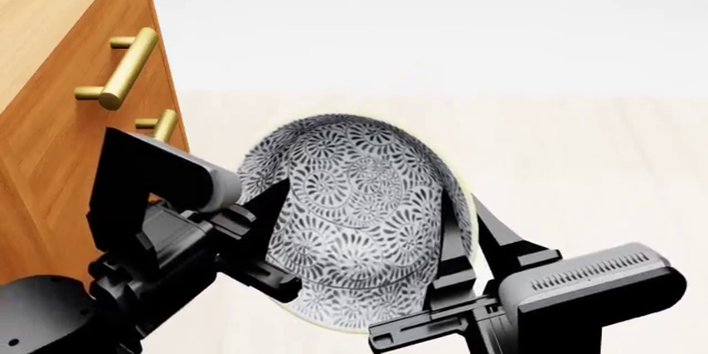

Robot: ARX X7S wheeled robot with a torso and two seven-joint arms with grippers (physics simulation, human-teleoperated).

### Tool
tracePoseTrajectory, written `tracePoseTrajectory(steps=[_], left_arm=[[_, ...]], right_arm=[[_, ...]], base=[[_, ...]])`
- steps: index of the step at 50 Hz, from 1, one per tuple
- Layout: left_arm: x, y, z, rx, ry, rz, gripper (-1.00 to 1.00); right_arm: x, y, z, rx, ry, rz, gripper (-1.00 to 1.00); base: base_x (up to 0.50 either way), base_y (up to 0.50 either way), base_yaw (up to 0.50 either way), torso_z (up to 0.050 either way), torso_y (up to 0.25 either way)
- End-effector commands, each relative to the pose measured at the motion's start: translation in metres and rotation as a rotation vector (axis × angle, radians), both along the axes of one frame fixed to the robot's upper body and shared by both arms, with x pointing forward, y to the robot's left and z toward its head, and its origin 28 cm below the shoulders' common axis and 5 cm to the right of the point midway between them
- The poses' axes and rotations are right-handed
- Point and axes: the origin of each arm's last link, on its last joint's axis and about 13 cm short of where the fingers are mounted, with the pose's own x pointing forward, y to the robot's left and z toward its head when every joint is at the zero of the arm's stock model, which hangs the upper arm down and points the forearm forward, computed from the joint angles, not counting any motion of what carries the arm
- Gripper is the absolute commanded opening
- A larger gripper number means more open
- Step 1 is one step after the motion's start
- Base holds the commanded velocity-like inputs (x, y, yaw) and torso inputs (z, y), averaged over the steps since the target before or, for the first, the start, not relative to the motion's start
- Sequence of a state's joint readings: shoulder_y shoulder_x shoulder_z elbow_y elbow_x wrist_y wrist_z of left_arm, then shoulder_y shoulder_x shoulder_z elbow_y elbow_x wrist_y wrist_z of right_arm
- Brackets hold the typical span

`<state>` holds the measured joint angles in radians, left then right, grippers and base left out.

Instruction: Put the bowl on top of the cabinet.

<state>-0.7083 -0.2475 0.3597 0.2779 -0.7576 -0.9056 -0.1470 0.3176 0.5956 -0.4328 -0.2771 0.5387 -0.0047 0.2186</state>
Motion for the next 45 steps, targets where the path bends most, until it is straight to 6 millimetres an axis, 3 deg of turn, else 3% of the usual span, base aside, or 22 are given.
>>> tracePoseTrajectory(steps=[1, 18, 19, 45], left_arm=[[0.001, 0.0021, -0.0039, 0.025, -0.001, 0.016, -1.0], [-0.0007, 0.0011, 0.0008, 0.019, -0.04, 0.021, -1.0], [-0.0009, 0.0013, 0.0008, 0.019, -0.042, 0.024, -1.0], [0.0018, 0.0018, 0.0015, 0.031, -0.048, 0.037, -1.0]], right_arm=[[-0.0016, 0.0017, 0.0038, -0.012, -0.03, 0.008, -1.0], [0.0005, -0.0005, 0.0051, 0.004, -0.009, -0.002, -1.0], [0.0009, -0.0008, 0.0048, 0.008, -0.007, -0.007, 1.0], [-0.0065, -0.0036, 0.0031, 0.029, -0.014, -0.013, 1.0]], base=[[0.0, 0.0, 0.0, 0.0, 0.0], [0.0, 0.0, 0.0, 0.0, 0.001], [0.0, 0.0, 0.0, 0.0, 0.0], [0.0, 0.0, 0.0, 0.0, 0.0]])
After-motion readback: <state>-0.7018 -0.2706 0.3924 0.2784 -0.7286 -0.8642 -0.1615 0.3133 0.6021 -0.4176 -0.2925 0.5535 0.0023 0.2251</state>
